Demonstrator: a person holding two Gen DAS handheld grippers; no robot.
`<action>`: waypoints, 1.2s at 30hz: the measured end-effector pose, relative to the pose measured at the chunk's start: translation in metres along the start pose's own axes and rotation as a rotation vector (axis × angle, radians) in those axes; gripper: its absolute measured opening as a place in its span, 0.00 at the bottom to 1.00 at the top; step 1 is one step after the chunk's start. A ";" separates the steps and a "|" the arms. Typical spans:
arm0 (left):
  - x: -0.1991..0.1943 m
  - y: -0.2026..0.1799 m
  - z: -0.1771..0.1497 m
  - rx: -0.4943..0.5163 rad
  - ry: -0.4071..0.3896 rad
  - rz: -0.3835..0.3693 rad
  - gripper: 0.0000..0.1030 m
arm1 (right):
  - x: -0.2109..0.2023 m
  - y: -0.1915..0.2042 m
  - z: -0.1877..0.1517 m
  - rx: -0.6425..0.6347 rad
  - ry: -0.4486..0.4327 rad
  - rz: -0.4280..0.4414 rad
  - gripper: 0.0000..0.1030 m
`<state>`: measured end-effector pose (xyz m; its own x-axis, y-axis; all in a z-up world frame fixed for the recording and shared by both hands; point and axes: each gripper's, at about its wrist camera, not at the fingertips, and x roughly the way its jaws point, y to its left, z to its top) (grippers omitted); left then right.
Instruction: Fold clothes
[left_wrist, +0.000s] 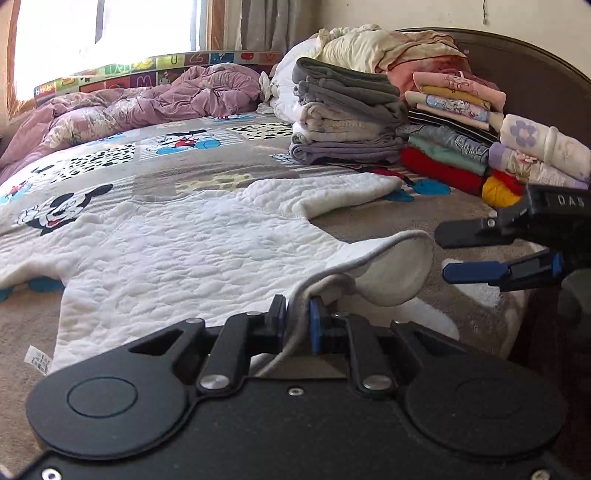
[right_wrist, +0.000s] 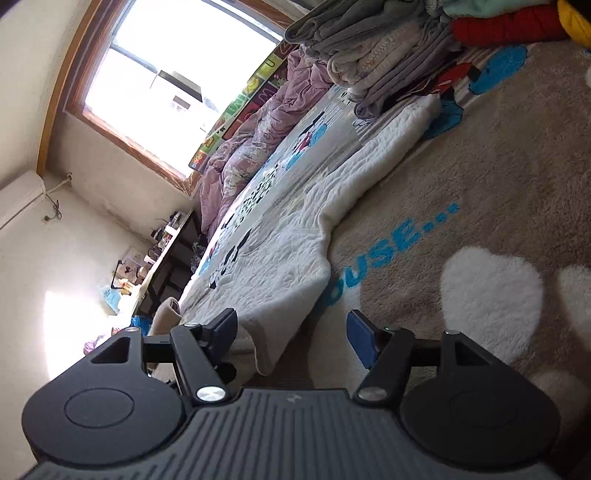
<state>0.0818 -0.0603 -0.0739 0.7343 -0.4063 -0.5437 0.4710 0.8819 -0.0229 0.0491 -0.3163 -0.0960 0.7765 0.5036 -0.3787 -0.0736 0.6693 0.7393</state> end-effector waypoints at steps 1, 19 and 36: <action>0.001 -0.004 -0.001 0.018 0.001 0.007 0.12 | 0.002 0.008 -0.004 -0.060 0.015 -0.011 0.67; -0.020 -0.017 -0.015 0.193 -0.009 -0.070 0.49 | 0.033 -0.019 -0.013 0.169 0.038 0.048 0.11; 0.008 -0.005 -0.008 0.127 -0.005 0.053 0.03 | 0.058 -0.061 -0.075 0.786 0.073 0.186 0.10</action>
<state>0.0812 -0.0659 -0.0849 0.7625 -0.3612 -0.5368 0.4891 0.8649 0.1127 0.0517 -0.2866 -0.2053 0.7503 0.6213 -0.2262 0.2849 0.0049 0.9586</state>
